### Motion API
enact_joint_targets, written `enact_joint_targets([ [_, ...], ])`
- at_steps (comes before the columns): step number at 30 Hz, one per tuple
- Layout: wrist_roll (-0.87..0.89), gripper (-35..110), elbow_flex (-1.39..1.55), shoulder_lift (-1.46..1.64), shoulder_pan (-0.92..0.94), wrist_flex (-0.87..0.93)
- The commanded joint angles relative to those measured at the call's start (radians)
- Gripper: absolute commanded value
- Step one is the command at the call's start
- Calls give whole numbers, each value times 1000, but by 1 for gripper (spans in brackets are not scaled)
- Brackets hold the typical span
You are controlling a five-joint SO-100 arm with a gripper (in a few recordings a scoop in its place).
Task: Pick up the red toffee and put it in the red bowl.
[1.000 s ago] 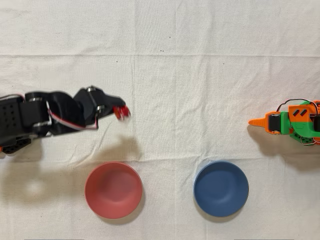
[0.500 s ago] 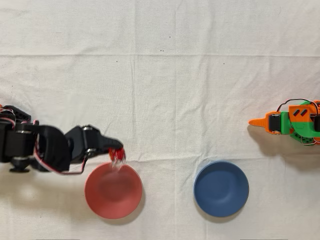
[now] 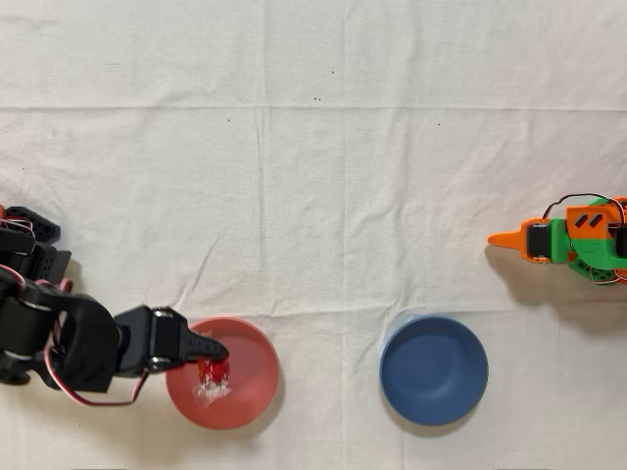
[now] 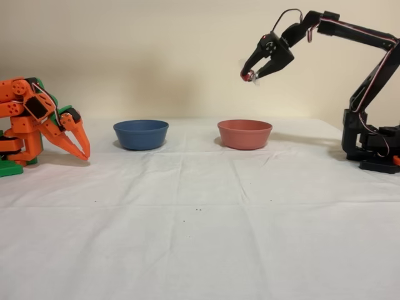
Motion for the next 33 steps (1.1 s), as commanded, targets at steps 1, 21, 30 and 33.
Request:
enact_joint_targets([
  [1, -23, 5, 2, -8, 46, -46],
  [21, -52, 4, 187, -81, 81, -241],
  [30, -61, 4, 192, -133, 118, -299],
  [33, -55, 6, 192, -138, 132, -311],
])
